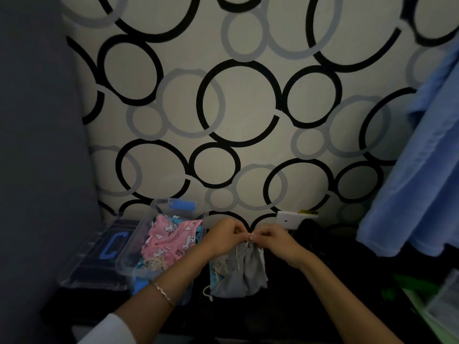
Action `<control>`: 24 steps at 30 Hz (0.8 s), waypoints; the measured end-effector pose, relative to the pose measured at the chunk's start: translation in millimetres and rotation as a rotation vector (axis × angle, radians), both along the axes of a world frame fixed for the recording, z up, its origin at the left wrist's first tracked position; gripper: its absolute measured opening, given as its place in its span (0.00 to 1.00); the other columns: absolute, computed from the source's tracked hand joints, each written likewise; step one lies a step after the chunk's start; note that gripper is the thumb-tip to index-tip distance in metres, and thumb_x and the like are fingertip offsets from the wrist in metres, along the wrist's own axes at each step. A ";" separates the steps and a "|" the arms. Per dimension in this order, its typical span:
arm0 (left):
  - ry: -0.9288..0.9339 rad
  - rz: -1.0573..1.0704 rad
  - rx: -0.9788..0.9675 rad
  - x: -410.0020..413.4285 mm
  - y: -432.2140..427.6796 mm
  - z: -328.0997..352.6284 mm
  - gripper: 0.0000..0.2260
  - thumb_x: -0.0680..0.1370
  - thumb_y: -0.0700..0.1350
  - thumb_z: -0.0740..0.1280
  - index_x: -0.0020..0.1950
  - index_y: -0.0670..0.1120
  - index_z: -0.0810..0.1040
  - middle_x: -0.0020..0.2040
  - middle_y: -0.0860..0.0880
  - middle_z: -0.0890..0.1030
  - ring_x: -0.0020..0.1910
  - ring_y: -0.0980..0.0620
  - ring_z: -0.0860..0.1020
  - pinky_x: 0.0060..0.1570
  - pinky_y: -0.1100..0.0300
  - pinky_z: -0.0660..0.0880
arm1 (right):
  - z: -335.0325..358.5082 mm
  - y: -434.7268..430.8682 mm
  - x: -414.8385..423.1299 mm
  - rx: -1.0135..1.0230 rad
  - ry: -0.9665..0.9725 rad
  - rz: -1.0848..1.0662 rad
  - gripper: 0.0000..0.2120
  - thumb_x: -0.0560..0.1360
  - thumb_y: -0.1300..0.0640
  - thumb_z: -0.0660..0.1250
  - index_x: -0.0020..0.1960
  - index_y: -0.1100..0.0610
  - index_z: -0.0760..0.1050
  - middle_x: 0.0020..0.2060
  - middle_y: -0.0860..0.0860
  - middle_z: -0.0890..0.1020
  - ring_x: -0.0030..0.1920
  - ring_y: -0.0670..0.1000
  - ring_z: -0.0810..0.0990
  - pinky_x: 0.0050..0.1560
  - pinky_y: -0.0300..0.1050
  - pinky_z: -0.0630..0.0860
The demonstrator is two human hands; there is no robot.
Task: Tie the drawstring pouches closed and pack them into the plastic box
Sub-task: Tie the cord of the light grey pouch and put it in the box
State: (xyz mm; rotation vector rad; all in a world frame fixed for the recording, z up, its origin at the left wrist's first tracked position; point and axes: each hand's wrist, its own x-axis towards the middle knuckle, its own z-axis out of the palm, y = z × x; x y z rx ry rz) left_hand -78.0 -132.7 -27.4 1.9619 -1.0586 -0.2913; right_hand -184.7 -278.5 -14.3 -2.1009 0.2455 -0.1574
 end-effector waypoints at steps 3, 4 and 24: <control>-0.025 0.038 -0.071 -3.2 -0.4 0.5 0.07 0.75 0.44 0.71 0.52 0.45 0.84 0.46 0.50 0.84 0.44 0.56 0.81 0.48 0.60 0.77 | 2.3 -2.1 -2.4 0.384 0.058 0.031 0.10 0.78 0.63 0.65 0.43 0.60 0.83 0.39 0.52 0.85 0.42 0.45 0.83 0.45 0.36 0.77; -0.029 0.046 -0.094 -4.5 -0.5 0.9 0.08 0.75 0.44 0.71 0.54 0.45 0.84 0.47 0.49 0.85 0.46 0.55 0.81 0.50 0.60 0.77 | 2.0 -3.0 -2.3 0.428 0.065 0.028 0.10 0.78 0.63 0.64 0.45 0.61 0.83 0.40 0.53 0.85 0.42 0.46 0.83 0.45 0.35 0.77; 0.260 0.021 -0.078 -1.8 -0.2 3.2 0.13 0.78 0.41 0.67 0.32 0.45 0.76 0.22 0.56 0.72 0.20 0.64 0.68 0.23 0.71 0.65 | -23.6 11.4 6.8 -0.108 -0.281 -0.277 0.11 0.70 0.58 0.76 0.38 0.53 0.73 0.30 0.46 0.77 0.32 0.39 0.75 0.36 0.34 0.73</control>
